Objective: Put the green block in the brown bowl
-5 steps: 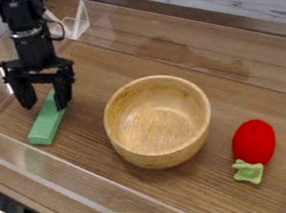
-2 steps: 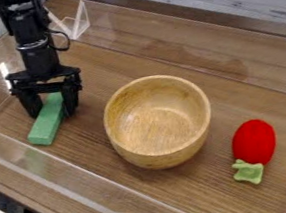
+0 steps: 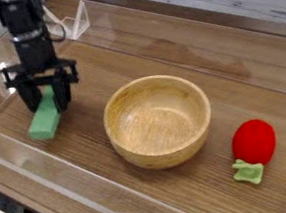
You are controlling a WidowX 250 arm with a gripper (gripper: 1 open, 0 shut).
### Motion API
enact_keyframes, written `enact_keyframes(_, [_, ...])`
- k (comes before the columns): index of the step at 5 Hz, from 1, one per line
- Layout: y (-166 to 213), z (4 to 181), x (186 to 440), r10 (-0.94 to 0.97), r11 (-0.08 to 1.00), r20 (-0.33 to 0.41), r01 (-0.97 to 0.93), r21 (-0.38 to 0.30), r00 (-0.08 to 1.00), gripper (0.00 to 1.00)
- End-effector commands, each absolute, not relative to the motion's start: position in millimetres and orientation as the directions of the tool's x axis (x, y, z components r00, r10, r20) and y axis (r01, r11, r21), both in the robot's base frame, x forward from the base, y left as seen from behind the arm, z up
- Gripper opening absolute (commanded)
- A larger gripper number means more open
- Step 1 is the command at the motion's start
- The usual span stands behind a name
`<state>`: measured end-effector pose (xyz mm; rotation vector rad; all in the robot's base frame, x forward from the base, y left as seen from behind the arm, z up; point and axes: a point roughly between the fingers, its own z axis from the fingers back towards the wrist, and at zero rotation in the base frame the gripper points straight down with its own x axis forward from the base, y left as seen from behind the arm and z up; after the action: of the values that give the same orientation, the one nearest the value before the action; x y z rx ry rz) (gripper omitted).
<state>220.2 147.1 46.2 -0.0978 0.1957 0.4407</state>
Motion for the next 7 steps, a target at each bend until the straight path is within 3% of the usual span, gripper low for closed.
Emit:
enact_keyframes(1, [127.8,91.5,226.5,0.395,0.911,-0.138,-0.406,-0.067,0.908,0.0])
enact_keyframes(2, [86.0,105.3,222.2,0.38,0.916,-0.126,-0.391,-0.086,0.917,0.0])
enact_keyframes(4, [2.6,94.9,228.6,0.227,0.968,-0.102,-0.236,-0.09,0.969,0.0])
enact_keyframes(6, [-6.8,84.2,232.3,0.019,0.998,-0.039,-0.021,-0.064,0.999,0.0])
enact_keyframes(7, [-1.6,83.4,244.0,0.015,0.998,-0.025,-0.017,-0.064,1.0,0.0])
